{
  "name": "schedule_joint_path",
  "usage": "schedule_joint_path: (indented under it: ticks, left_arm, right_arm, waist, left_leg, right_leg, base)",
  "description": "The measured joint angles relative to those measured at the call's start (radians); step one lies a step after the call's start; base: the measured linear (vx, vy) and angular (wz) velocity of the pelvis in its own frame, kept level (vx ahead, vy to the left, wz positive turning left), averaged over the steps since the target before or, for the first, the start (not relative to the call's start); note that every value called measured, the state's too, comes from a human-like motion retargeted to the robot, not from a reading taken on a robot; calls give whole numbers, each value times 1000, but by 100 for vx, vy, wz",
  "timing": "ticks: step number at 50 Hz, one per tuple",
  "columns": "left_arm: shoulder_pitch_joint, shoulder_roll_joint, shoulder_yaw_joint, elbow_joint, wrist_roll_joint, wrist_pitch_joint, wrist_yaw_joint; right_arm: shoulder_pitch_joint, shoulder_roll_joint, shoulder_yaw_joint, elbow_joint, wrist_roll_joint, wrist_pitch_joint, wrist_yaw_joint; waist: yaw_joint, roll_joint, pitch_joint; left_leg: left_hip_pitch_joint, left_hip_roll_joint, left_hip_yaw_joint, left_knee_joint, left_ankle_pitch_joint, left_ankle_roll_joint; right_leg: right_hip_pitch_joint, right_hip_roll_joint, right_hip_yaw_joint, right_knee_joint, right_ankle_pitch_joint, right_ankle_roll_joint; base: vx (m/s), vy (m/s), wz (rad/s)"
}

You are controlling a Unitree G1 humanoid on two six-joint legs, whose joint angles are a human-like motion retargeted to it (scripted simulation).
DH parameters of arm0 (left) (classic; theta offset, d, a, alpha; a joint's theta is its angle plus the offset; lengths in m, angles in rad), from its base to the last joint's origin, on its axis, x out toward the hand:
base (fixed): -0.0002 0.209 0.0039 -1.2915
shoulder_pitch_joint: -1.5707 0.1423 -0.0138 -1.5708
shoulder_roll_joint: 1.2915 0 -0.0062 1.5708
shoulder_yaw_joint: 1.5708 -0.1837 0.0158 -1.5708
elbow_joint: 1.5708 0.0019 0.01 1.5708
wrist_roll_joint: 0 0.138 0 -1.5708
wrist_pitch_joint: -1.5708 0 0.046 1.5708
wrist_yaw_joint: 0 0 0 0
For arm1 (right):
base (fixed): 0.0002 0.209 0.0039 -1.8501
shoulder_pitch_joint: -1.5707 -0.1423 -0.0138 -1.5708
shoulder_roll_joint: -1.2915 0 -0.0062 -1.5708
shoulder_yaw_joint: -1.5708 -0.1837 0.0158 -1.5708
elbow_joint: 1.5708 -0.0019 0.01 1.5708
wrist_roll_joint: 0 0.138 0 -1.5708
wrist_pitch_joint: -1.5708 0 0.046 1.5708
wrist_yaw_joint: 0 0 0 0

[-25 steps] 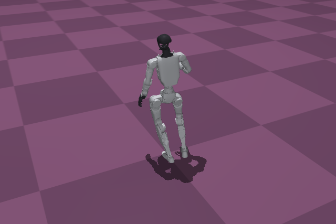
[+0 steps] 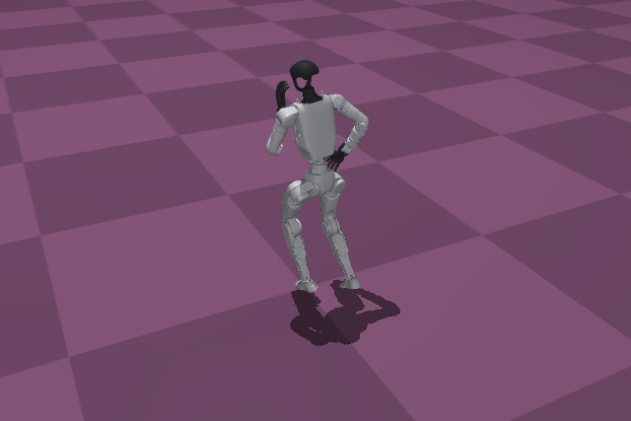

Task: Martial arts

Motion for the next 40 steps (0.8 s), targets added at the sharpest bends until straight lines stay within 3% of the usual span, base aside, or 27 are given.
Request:
schedule_joint_path:
  ticks: [3, 5, 8, 10, 13, 16, 21, 24, 27, 31, 35, 40]
  left_arm:
    - [-97, 22, 22, -122, 30, -6, 30]
    - [-153, 59, 61, -159, 73, -3, 71]
    - [-141, 150, 138, -151, 145, -12, 150]
    - [-57, 233, 219, -99, 200, -30, 207]
    - [227, 299, 331, 132, 255, -14, 160]
    - [469, 316, 386, 508, 302, 59, 30]
    - [641, 272, 399, 1212, 404, 187, -214]
    - [688, 233, 399, 1536, 493, 255, -329]
    - [697, 194, 400, 1766, 584, 289, -411]
    - [669, 156, 384, 1886, 652, 316, -460]
    - [599, 116, 365, 1876, 649, 332, -468]
    - [503, 79, 369, 1734, 533, 315, -410]
  right_arm:
    - [74, -6, -19, -6, -2, 13, 36]
    - [70, 3, -23, 9, -23, 19, 24]
    - [-14, 36, -36, 58, -102, 20, -66]
    - [-165, 84, -27, 136, -166, 6, -189]
    - [-315, 156, -56, 196, -192, -9, -329]
    - [-404, 189, -110, 203, -183, -11, -381]
    - [-464, 194, -179, 172, -129, -2, -350]
    - [-454, 199, -201, 171, -99, 7, -304]
    - [-434, 215, -204, 204, -82, 28, -238]
    - [-413, 246, -191, 302, -85, 63, -154]
    - [-404, 268, -163, 428, -87, 84, -88]
    - [-375, 273, -147, 544, -66, 92, -54]
  waist:
    - [19, 36, -5]
    - [39, 45, 0]
    - [74, 64, 37]
    - [94, 75, 91]
    - [115, 70, 107]
    - [121, 65, 75]
    - [81, 27, 17]
    - [46, -3, 4]
    - [7, -37, 2]
    - [-41, -52, 13]
    - [-82, -39, 32]
    - [-130, 11, 55]
  left_leg:
    - [-122, 62, 44, 198, -121, 38]
    - [-197, 107, 73, 346, -259, 93]
    - [-269, 185, 91, 527, -448, 193]
    - [-255, 248, 105, 553, -518, 233]
    - [-182, 275, 163, 413, -553, 254]
    - [-112, 250, 233, 168, -542, 250]
    - [19, 141, 338, -181, -485, 254]
    - [62, 78, 346, -200, -498, 280]
    - [89, 20, 328, -161, -520, 318]
    - [133, -41, 272, -122, -543, 348]
    - [250, -83, 189, -214, -508, 321]
    - [405, -74, 89, -333, -447, 246]
  right_leg:
    - [86, 126, 27, -114, -19, 11]
    - [155, 186, 35, -172, -156, -16]
    - [219, 243, 9, -182, -482, -114]
    - [273, 282, 6, -242, -547, -150]
    - [300, 271, 6, -281, -501, -130]
    - [293, 237, -1, -321, -399, -82]
    - [251, 143, 23, -227, -284, 16]
    - [219, 98, 64, -60, -206, 85]
    - [161, 49, 100, 175, -34, 129]
    - [54, 5, 157, 432, 43, 121]
    - [-57, -47, 182, 520, -65, 45]
    - [-169, -33, 183, 359, -180, 0]
  base:
    - [-10, -6, 61]
    - [-9, -9, 22]
    - [-7, -11, -12]
    - [1, -12, -51]
    - [8, -7, -41]
    - [18, 1, -16]
    - [26, 9, 43]
    - [29, 9, 72]
    - [30, 3, 75]
    - [34, 4, 88]
    - [38, 0, 101]
    - [41, -9, 120]
